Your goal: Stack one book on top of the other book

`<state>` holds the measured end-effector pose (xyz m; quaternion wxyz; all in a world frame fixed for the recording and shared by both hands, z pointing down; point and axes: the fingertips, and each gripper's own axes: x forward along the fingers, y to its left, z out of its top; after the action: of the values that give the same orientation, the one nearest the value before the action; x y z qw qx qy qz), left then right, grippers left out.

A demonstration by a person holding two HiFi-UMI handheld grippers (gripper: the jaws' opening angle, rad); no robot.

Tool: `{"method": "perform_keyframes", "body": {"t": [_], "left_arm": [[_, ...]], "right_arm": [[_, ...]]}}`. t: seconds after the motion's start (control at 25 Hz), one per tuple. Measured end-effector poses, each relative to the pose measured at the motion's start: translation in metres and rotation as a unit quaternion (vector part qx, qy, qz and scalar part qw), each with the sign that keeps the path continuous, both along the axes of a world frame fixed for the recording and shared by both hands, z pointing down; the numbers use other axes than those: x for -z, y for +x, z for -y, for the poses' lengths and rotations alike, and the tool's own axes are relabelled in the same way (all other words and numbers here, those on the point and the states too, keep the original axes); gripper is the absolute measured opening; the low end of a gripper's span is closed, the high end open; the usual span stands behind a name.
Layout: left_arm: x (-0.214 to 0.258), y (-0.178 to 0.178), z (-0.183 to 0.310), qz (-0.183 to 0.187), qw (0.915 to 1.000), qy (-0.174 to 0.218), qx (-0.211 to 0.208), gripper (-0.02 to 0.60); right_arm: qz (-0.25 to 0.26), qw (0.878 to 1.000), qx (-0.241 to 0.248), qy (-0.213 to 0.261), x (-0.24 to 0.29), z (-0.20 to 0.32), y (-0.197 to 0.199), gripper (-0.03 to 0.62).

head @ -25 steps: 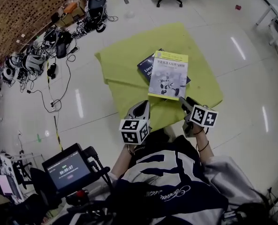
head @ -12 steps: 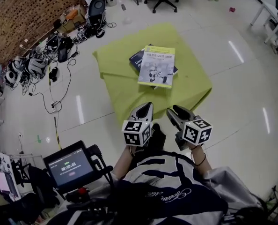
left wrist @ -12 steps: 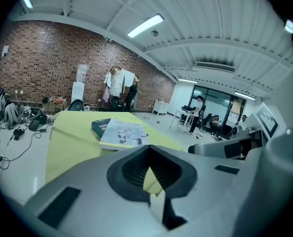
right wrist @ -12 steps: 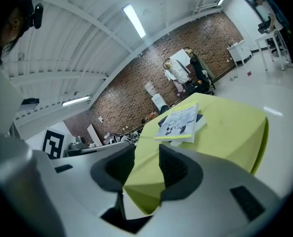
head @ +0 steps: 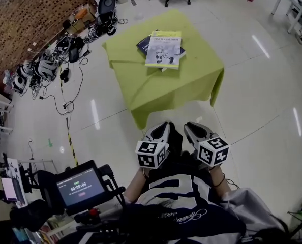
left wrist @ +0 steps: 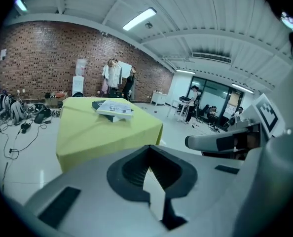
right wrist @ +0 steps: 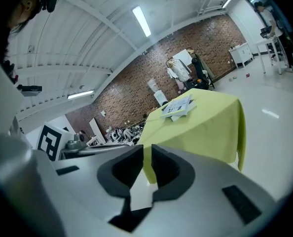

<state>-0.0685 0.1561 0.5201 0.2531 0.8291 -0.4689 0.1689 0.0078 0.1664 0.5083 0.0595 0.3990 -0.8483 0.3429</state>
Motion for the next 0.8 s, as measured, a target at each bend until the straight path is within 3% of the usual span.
{"method": "perform_keyframes", "body": {"t": [0.08,0.48,0.8], "left_arm": [[0.002,-0.002,-0.014,0.002,1.0,0.002,0.003,0.003],[0.016,-0.011,-0.04,0.003,0.9998,0.021,-0.007,0.003],[0.026,-0.045,-0.057,-0.001,0.9994,0.033,-0.013,0.003]], "right_arm": [[-0.004,1.0,0.004,-0.005,-0.003,-0.018,-0.002,0.015],[-0.034,0.998,0.044,0.02,0.011,-0.054,-0.033,0.012],[-0.038,0.999,0.028,0.017,0.017,-0.071,-0.061,0.011]]}}
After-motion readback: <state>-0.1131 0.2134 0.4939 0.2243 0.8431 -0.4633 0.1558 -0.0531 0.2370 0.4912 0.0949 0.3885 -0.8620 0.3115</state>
